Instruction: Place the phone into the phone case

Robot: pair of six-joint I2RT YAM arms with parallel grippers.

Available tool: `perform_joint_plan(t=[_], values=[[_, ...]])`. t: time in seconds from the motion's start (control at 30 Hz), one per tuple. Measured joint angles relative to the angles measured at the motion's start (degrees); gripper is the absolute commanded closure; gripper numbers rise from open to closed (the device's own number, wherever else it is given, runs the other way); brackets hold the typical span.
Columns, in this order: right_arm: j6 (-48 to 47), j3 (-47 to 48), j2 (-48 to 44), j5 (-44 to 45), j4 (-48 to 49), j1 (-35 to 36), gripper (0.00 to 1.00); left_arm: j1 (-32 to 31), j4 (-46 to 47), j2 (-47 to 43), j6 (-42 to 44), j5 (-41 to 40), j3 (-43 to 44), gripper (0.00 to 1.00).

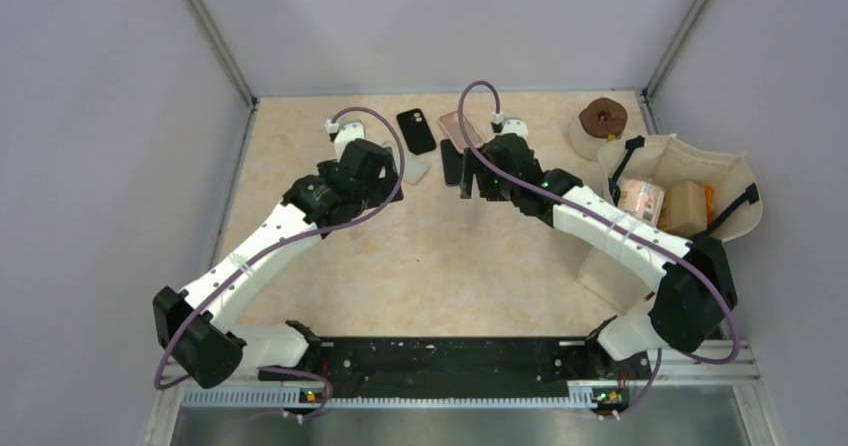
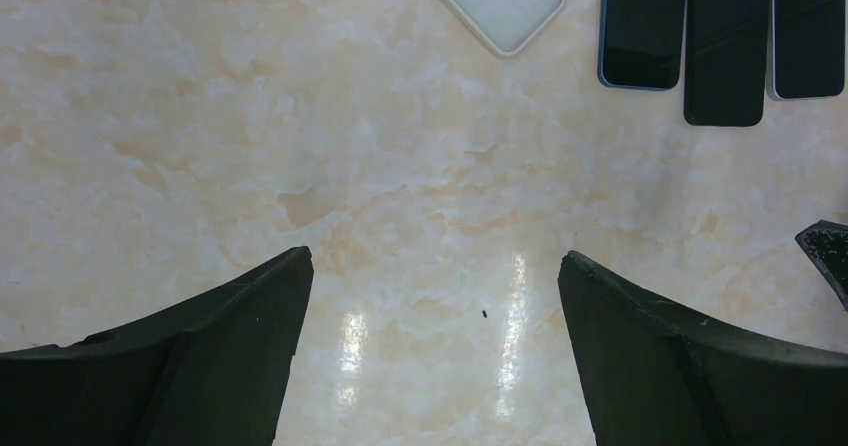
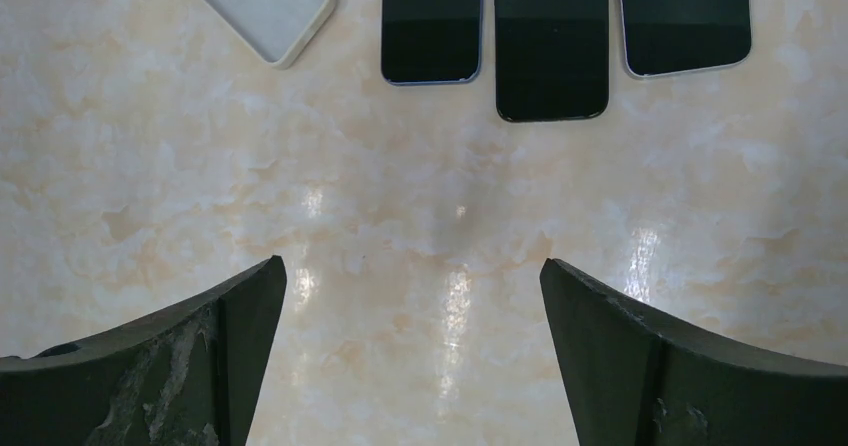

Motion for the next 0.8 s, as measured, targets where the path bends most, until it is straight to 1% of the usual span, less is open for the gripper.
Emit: perform_joint_plan(t=[0.23,0.3,0.4,0.5,0.7,0.8], values=[[-0.57,0.61,0.26,0.04,-0.42,-0.02,0.01,0.04,-0.07,0.0,0.0,0.22,0.0,0.01],[-1.09,2.36,1.38,0.09,-0.76,-0.11,0.01,0.24,-0.17,0.0,0.0,0.31,0.0,0.01],[-2.27,7.8,5.62,-0.61,-1.42,-1.27,0.01,0.94,-0.22,0.0,-0.02,1.09,0.0,0.01],[-3.69,15.52,12.52,-2.19,-1.36,-3.82,0.03,2.58,-0.39,0.0,-0.07,2.4,0.0,0.02],[-7.04,33.05,29.27,-6.86,-3.63,-9.51,0.1,6.84,-0.46,0.0,-0.02,5.81,-0.68,0.02],[-8.92,39.89,36.72,-8.31,-4.57,-11.28,0.11,8.76,-0.79,0.0,0.09,7.37,-1.2,0.03]])
